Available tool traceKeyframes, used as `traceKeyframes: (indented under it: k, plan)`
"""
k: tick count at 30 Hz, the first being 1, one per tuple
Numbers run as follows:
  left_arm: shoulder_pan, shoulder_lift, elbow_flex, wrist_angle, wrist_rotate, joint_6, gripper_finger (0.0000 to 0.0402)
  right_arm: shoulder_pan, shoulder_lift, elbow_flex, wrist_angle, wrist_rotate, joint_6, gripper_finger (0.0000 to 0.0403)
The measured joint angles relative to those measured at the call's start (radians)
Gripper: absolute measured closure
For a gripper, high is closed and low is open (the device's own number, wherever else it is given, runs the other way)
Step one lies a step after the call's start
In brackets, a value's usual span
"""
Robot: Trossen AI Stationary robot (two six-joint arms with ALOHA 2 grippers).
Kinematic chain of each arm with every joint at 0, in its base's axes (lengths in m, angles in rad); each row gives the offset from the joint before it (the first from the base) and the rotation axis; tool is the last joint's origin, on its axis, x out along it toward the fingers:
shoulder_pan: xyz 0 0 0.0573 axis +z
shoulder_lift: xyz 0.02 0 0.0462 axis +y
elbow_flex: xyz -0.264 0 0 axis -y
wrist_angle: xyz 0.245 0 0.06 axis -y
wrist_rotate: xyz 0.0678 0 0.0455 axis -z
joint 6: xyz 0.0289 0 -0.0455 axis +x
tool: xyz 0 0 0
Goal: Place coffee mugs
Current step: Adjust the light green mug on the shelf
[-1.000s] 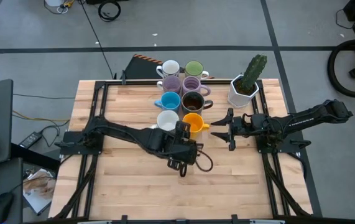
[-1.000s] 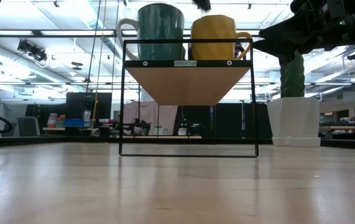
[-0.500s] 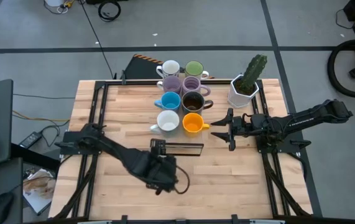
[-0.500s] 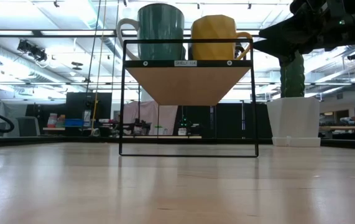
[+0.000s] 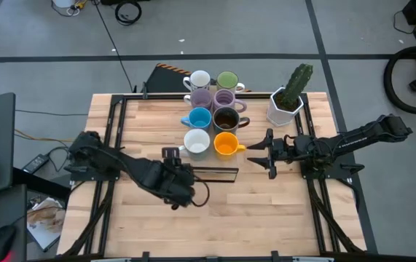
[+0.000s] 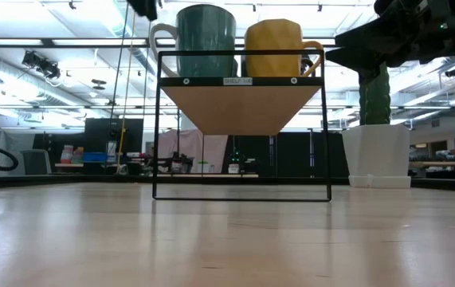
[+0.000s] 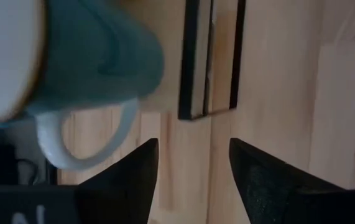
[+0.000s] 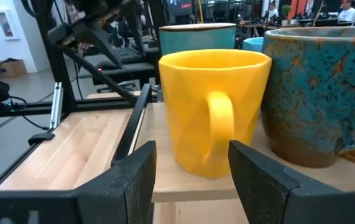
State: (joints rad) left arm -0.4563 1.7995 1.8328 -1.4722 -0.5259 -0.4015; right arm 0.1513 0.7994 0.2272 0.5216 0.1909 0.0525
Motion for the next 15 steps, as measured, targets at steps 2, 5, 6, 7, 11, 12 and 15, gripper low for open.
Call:
traceKeyframes:
  k: [2,5,6,7,11,12,15]
  plan:
    - [0.012,-0.037,-0.038,0.06,0.001,0.027,0.0203,0.0,0.0,0.0,0.0,0.008,0.0,0.0197]
    - [0.036,-0.063,-0.092,0.07,0.003,0.046,0.0209,0.0,0.0,0.0,0.0,0.019,0.0,0.0197]
    - [0.047,-0.071,-0.112,0.073,0.006,0.046,0.0211,0.0,0.0,0.0,-0.001,0.02,0.0,0.0197]
    - [0.059,-0.076,-0.129,0.076,0.006,0.045,0.0212,0.0,0.0,0.0,0.0,0.019,0.0,0.0197]
    - [0.094,-0.076,-0.163,0.082,-0.006,0.065,0.0214,0.0,0.0,0.0,0.0,0.019,0.0,0.0197]
    - [0.101,-0.076,-0.172,0.094,-0.01,0.076,0.0214,0.0,0.0,0.0,-0.001,0.019,0.0,0.0197]
    - [0.124,-0.075,-0.199,0.114,-0.034,0.116,0.0214,0.0,0.0,0.0,-0.001,0.019,0.0,0.0197]
